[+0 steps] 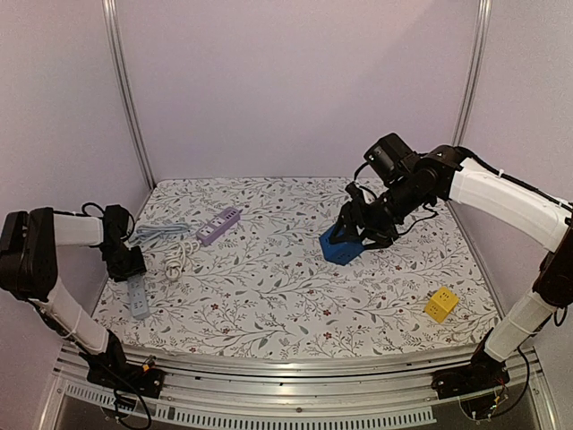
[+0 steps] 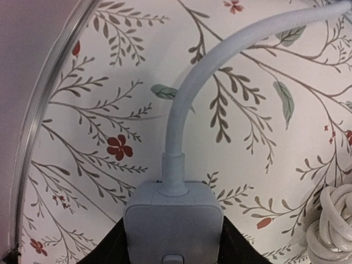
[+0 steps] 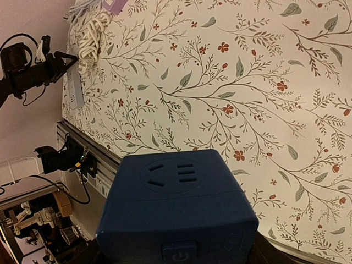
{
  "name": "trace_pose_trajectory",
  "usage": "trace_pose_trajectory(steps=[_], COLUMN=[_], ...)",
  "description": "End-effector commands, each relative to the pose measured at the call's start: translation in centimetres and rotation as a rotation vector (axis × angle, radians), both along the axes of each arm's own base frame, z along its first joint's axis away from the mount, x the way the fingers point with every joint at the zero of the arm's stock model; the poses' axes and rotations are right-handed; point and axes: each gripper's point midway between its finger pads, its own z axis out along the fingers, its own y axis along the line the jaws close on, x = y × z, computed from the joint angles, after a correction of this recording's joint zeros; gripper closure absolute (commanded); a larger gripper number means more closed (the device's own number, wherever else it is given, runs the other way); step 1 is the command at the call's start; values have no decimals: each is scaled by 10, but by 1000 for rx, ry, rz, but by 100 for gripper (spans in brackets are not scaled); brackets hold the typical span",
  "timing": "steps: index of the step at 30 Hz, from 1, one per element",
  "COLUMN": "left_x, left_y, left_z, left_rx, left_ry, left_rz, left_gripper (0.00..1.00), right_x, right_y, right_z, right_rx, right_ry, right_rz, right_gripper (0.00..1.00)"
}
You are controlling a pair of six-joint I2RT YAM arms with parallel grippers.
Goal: Insert the plug
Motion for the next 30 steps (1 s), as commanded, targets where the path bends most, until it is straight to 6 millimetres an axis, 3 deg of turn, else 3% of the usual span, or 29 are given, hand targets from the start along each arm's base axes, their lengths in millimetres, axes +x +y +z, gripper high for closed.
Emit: trace_pose_trajectory(steps=[1, 7, 17, 23, 30], left_x=[8, 15, 44, 65, 68], left_y=[-5, -19, -71, -125, -205], left_z=[-1, -5, 5, 8, 6], left_rx=[-37, -104, -133, -104, -104], left_ry=[-9, -9, -40, -23, 5], left_rz=[-23, -68, -286, -487, -710], left_gripper=[54, 78, 85, 87, 89], right_x=[-1, 1, 6, 8, 10], right_y=[1, 2, 5, 6, 5], right_z=[10, 11, 12, 12, 10], right_rx=[25, 27, 22, 13, 0], right_ry=[-34, -41, -52, -56, -56], right_rz=[10, 10, 13, 18, 14], right_gripper=[100, 100, 100, 100, 100])
